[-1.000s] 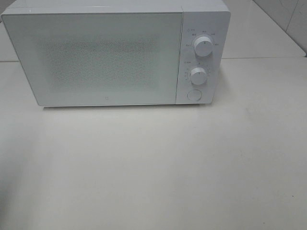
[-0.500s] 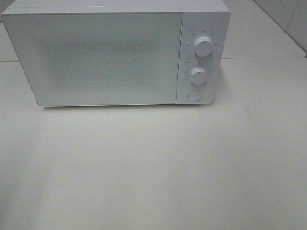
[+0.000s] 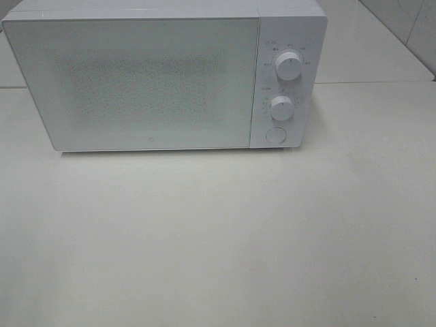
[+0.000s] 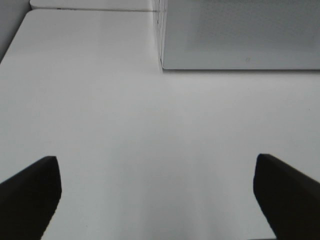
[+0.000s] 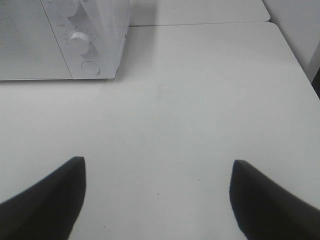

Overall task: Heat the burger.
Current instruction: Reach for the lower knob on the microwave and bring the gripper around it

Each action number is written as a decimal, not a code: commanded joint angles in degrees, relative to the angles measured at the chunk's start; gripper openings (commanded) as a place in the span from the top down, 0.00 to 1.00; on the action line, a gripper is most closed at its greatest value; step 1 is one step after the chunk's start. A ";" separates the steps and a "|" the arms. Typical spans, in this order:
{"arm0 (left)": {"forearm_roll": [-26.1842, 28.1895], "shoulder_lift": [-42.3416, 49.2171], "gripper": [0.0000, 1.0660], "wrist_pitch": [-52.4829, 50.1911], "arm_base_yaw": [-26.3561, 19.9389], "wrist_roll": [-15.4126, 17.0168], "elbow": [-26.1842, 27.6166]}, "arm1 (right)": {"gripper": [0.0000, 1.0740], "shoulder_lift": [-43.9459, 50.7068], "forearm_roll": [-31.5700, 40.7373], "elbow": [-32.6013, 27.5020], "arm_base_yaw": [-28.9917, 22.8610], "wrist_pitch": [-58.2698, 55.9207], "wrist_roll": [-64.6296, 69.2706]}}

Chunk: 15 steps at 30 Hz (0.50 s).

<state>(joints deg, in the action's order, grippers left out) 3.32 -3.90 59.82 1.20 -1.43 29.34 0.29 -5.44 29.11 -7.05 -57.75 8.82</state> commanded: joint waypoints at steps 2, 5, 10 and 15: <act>0.92 3.50 0.06 -0.46 -0.29 0.29 -0.34 | 0.31 1.43 -0.34 -0.17 0.52 0.11 -0.23; 0.92 4.87 0.06 -0.46 -0.29 0.29 -0.40 | 0.31 1.43 -0.34 -0.17 0.52 0.11 -0.23; 0.92 5.56 0.06 -0.46 -0.29 0.23 -0.40 | 0.31 1.43 -0.34 -0.17 0.52 0.11 -0.17; 0.97 5.61 0.06 -0.46 -0.29 0.29 -0.40 | 0.31 1.43 -0.34 -0.17 0.52 0.11 -0.17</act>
<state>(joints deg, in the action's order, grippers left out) 3.72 0.23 59.82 1.20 -1.43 29.16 0.29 -5.44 29.11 -7.05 -57.75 8.82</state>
